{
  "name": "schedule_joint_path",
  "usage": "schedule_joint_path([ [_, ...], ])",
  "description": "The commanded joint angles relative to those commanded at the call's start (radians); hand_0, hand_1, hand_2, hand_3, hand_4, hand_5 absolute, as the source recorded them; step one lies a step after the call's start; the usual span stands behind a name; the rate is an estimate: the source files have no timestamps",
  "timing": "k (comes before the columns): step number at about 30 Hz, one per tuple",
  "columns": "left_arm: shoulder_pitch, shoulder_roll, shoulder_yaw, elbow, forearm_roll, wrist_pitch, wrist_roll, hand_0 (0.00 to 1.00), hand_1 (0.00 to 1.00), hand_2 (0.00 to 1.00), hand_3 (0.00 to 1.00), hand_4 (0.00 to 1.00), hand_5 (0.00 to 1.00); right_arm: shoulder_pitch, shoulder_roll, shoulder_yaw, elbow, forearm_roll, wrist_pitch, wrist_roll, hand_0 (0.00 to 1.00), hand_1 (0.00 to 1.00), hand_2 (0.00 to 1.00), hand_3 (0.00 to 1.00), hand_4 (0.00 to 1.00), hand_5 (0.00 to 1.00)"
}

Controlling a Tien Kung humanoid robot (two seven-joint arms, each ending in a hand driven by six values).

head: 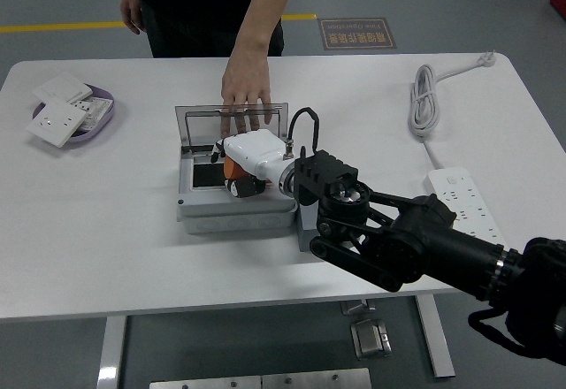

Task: Pick up the cylinder from the cube,place it in the box,flap close box

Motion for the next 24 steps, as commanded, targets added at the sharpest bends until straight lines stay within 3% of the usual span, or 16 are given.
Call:
schedule_joint_path([
  [1, 0.000, 0.000, 0.000, 0.000, 0.000, 0.000, 0.000, 0.591, 0.625, 0.566, 0.596, 0.674, 0.271, 0.000, 0.000, 0.000, 0.000, 0.000, -0.001, 0.001, 0.876, 0.781, 0.786, 0.754, 0.592, 0.315],
  [2, 0.000, 0.001, 0.000, 0.000, 0.000, 0.000, 0.000, 0.592, 0.625, 0.566, 0.596, 0.672, 0.268, 0.000, 0.000, 0.000, 0.000, 0.000, -0.002, 0.001, 0.899, 0.790, 0.793, 0.787, 0.665, 0.343],
  [13, -0.001, -0.002, 0.004, 0.000, -0.001, -0.001, -0.003, 0.592, 0.625, 0.566, 0.596, 0.671, 0.269, -0.020, 0.000, 0.013, 0.009, 0.042, -0.042, 0.031, 0.897, 0.788, 0.792, 0.797, 0.692, 0.365],
  [19, 0.002, -0.005, 0.007, 0.000, -0.005, 0.000, -0.003, 0.592, 0.625, 0.566, 0.596, 0.670, 0.269, -0.024, 0.000, 0.078, 0.088, 0.163, -0.062, 0.078, 0.892, 0.782, 0.784, 0.794, 0.703, 0.374],
  [24, 0.004, -0.006, 0.008, 0.000, -0.005, 0.000, -0.002, 0.590, 0.625, 0.565, 0.596, 0.668, 0.268, 0.016, 0.000, 0.153, 0.119, 0.238, -0.058, 0.098, 0.883, 0.770, 0.770, 0.773, 0.701, 0.374],
])
